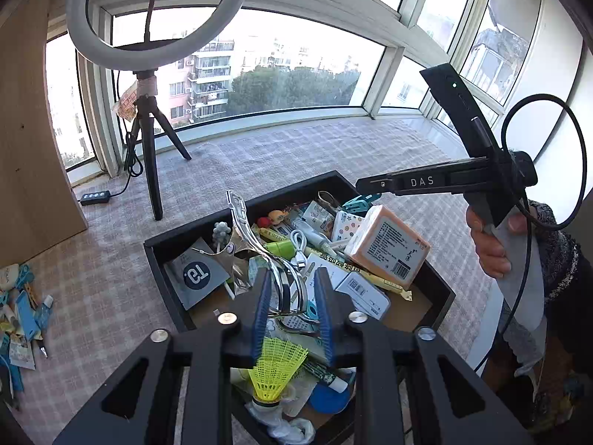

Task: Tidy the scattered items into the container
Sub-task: 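Release items into the box and move both grippers back to the pile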

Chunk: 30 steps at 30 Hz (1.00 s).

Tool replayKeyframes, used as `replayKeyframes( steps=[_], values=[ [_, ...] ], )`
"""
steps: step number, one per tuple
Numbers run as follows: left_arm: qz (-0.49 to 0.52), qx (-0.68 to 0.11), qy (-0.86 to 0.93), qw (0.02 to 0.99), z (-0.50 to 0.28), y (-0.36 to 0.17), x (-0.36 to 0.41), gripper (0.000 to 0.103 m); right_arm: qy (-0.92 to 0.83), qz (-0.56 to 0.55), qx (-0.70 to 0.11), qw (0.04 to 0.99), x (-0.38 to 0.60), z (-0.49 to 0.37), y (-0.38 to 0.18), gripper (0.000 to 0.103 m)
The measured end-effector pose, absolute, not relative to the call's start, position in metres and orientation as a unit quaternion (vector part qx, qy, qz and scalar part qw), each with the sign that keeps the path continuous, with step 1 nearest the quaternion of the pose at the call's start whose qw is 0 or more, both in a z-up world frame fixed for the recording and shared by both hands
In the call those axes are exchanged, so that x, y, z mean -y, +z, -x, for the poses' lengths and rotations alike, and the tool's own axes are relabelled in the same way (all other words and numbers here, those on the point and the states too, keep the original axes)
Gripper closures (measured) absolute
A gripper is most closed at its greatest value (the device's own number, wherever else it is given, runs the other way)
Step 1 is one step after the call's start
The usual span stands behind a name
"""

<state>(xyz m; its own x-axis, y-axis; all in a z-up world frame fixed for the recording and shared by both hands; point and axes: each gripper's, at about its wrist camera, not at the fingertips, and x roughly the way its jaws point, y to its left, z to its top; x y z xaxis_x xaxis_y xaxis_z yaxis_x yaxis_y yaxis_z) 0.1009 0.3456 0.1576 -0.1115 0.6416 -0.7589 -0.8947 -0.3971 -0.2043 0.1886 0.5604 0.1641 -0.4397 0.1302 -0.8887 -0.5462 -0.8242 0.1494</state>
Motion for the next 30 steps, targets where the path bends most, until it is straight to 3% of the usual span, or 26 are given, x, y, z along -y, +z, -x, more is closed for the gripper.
replayKeyframes(
  steps=[1, 2, 19, 30],
  values=[
    [0.402, -0.156, 0.735, 0.523, -0.104, 0.158, -0.347, 0.021, 0.821, 0.483, -0.217, 0.214, -0.563, -0.189, 0.165, 0.041],
    [0.397, -0.154, 0.738, 0.523, -0.106, 0.160, -0.346, 0.023, 0.824, 0.474, -0.221, 0.220, -0.564, -0.190, 0.166, 0.038],
    [0.411, -0.113, 0.810, 0.402, -0.038, 0.169, -0.254, 0.023, 0.853, 0.485, -0.144, 0.129, -0.475, -0.085, 0.175, 0.038],
    [0.442, -0.065, 0.846, 0.293, 0.024, 0.159, -0.124, 0.023, 0.867, 0.491, -0.071, 0.043, -0.364, -0.008, 0.179, 0.038]
  ],
)
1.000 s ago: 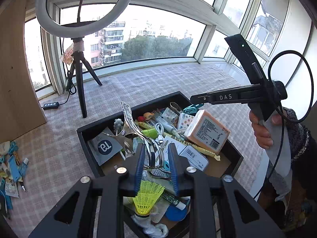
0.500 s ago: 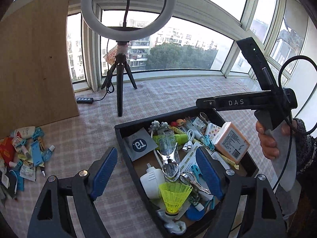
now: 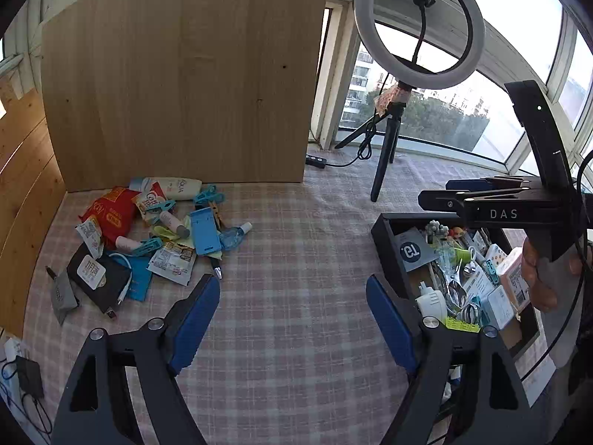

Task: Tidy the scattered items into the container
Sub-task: 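Release items into the box and move both grippers back to the pile, then grasp the red QR-printed pouch with both grippers and lift it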

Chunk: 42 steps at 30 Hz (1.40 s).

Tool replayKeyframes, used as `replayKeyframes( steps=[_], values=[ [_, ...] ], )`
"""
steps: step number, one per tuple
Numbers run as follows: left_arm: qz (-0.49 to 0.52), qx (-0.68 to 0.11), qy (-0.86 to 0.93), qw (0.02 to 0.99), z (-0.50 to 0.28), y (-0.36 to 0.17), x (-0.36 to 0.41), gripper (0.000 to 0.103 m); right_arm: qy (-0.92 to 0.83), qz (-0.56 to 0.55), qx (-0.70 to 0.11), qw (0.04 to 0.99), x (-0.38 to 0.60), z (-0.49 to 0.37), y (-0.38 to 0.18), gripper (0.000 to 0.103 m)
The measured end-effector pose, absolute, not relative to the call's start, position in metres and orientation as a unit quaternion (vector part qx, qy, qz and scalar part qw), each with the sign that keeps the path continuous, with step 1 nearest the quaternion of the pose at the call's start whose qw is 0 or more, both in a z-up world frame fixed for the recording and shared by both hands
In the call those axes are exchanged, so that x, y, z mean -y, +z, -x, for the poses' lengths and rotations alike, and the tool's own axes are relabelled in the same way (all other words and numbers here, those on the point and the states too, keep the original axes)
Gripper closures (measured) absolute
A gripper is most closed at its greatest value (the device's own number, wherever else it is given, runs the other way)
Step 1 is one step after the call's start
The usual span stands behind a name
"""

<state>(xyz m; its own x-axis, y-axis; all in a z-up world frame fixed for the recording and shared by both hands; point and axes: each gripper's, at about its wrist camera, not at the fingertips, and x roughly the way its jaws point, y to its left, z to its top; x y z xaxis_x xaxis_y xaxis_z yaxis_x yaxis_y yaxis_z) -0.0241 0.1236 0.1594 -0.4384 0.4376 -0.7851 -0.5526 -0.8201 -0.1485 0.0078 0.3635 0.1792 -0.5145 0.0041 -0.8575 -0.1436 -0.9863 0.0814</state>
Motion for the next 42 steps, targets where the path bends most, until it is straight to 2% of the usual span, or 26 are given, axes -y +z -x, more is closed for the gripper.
replayKeyframes(
  steps=[6, 12, 17, 21, 24, 29, 34, 42],
  values=[
    [0.451, -0.047, 0.859, 0.240, 0.072, 0.151, -0.041, 0.023, 0.873, 0.485, -0.053, 0.001, -0.285, 0.038, 0.188, 0.038],
    [0.465, 0.007, 0.864, 0.191, 0.145, 0.136, 0.051, 0.023, 0.861, 0.500, -0.079, -0.045, -0.207, 0.103, 0.184, 0.038],
    [0.485, 0.041, 0.858, 0.166, 0.209, 0.116, 0.096, 0.024, 0.843, 0.524, -0.103, -0.070, -0.161, 0.168, 0.169, 0.038],
    [0.491, 0.039, 0.854, 0.166, 0.257, 0.100, 0.102, 0.024, 0.830, 0.542, -0.117, -0.064, -0.141, 0.213, 0.148, 0.038],
    [0.505, 0.044, 0.844, 0.177, 0.292, 0.083, 0.097, 0.031, 0.814, 0.560, -0.138, -0.060, -0.133, 0.238, 0.124, 0.040],
    [0.530, 0.033, 0.824, 0.197, 0.325, 0.052, 0.077, 0.035, 0.779, 0.597, -0.181, -0.061, -0.126, 0.264, 0.074, 0.054],
    [0.548, 0.040, 0.809, 0.209, 0.343, 0.028, 0.065, 0.035, 0.757, 0.610, -0.225, -0.067, -0.125, 0.278, 0.044, 0.055],
    [0.568, 0.075, 0.789, 0.223, 0.365, 0.005, 0.056, 0.035, 0.759, 0.603, -0.236, -0.066, -0.121, 0.296, 0.034, 0.055]
  ],
)
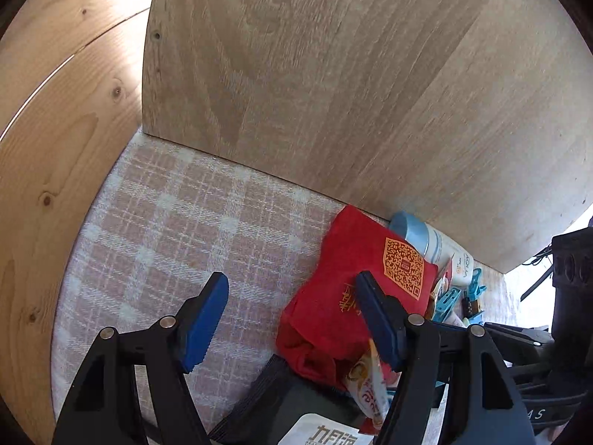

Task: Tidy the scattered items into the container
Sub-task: 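Grasp the red QR-printed pouch with both grippers and lift it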

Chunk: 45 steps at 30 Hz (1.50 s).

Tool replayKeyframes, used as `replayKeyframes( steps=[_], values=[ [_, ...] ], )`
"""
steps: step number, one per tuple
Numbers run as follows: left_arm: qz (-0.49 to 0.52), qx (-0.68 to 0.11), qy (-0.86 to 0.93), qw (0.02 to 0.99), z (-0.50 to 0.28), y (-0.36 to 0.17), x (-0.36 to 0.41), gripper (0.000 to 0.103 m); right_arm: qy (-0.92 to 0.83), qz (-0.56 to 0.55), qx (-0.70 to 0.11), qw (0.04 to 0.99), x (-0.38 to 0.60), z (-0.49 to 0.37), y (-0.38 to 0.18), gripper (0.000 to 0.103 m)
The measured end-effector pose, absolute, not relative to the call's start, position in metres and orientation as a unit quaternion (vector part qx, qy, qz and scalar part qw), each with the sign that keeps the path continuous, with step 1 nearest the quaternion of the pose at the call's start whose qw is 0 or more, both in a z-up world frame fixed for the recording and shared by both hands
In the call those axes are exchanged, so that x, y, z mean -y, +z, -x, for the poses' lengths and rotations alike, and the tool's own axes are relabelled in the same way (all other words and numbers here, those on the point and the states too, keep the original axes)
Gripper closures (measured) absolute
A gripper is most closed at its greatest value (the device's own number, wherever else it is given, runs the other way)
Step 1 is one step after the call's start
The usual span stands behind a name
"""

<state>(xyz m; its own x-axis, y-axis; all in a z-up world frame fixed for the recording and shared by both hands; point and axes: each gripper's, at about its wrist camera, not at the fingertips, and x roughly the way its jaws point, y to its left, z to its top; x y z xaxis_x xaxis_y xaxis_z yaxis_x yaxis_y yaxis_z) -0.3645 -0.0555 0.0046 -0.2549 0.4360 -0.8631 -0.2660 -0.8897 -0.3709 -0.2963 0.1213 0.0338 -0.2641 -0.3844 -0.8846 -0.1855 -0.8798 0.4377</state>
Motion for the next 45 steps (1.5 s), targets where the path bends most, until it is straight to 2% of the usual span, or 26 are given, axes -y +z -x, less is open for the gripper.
replayKeyframes(
  steps=[6, 8, 13, 19, 34, 45],
  values=[
    [0.585, 0.107, 0.762, 0.256, 0.361, -0.007, 0.050, 0.037, -0.760, -0.594, 0.254, 0.071, -0.124, 0.304, 0.025, 0.055],
    [0.589, 0.102, 0.757, 0.265, 0.355, -0.010, 0.044, 0.041, -0.765, -0.591, 0.245, 0.072, -0.122, 0.302, 0.026, 0.058],
    [0.590, 0.109, 0.754, 0.269, 0.336, -0.012, 0.037, 0.041, -0.770, -0.592, 0.227, 0.073, -0.121, 0.290, 0.028, 0.064],
    [0.598, 0.107, 0.747, 0.270, 0.304, -0.013, 0.024, 0.042, -0.768, -0.604, 0.198, 0.077, -0.124, 0.259, 0.032, 0.066],
    [0.606, 0.093, 0.734, 0.293, 0.134, -0.001, -0.036, 0.043, -0.756, -0.633, 0.129, 0.106, -0.157, 0.103, 0.047, 0.067],
    [0.548, 0.065, 0.773, 0.312, 0.078, 0.082, -0.070, 0.043, -0.804, -0.578, 0.087, 0.109, -0.190, 0.039, 0.116, 0.067]
  ],
)
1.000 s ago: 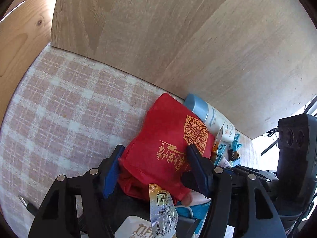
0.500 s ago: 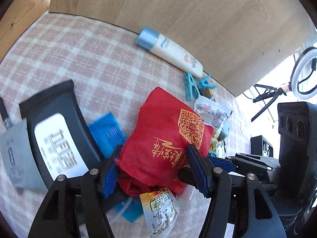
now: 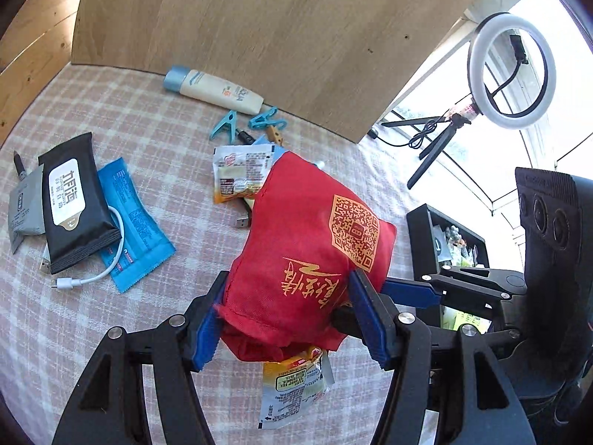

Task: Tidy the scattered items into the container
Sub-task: 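Grasp the red QR-printed pouch with both grippers and lift it, then carry the red pouch to the black box and open both grippers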

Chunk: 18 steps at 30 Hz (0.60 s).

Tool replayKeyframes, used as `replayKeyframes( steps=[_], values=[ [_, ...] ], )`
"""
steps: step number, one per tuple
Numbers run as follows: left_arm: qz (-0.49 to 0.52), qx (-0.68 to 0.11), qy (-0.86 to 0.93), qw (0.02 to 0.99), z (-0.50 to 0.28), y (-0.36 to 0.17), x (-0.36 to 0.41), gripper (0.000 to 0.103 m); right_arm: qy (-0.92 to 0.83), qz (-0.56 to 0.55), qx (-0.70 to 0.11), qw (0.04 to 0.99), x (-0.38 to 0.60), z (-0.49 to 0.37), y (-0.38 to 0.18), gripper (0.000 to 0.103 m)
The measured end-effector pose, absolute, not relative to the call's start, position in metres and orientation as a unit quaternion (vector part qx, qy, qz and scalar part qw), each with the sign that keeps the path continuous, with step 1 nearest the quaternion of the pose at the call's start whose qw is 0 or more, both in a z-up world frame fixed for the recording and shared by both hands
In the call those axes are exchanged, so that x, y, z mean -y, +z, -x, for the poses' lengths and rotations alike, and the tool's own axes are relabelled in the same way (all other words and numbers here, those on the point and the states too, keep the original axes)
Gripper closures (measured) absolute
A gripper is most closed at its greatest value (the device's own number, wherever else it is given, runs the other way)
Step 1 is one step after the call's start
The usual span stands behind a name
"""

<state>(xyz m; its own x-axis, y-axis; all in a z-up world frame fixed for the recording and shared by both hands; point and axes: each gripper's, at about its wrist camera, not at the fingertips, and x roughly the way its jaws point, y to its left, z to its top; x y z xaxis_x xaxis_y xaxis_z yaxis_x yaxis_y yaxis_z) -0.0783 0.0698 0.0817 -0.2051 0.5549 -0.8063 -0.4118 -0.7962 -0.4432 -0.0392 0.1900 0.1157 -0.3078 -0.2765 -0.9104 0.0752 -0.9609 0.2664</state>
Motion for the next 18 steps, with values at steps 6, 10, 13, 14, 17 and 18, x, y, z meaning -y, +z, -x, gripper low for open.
replayKeyframes(
  steps=[6, 10, 13, 14, 17, 18],
  values=[
    [0.514, 0.061, 0.793, 0.323, 0.061, 0.110, -0.085, 0.043, -0.829, -0.546, 0.070, 0.099, -0.206, 0.021, 0.144, 0.067],
    [0.489, 0.061, 0.807, 0.326, 0.050, 0.124, -0.097, 0.043, -0.845, -0.524, 0.051, 0.089, -0.216, 0.005, 0.163, 0.067],
    [0.486, 0.066, 0.806, 0.331, 0.046, 0.130, -0.105, 0.043, -0.853, -0.515, 0.040, 0.080, -0.222, -0.002, 0.173, 0.067],
    [0.486, 0.068, 0.805, 0.332, 0.045, 0.132, -0.107, 0.043, -0.854, -0.512, 0.039, 0.079, -0.225, -0.004, 0.176, 0.067],
    [0.485, 0.061, 0.805, 0.335, 0.039, 0.140, -0.117, 0.043, -0.858, -0.507, 0.033, 0.076, -0.234, -0.012, 0.183, 0.067],
    [0.484, 0.059, 0.806, 0.337, 0.036, 0.142, -0.121, 0.043, -0.859, -0.505, 0.034, 0.075, -0.237, -0.015, 0.185, 0.067]
  ],
)
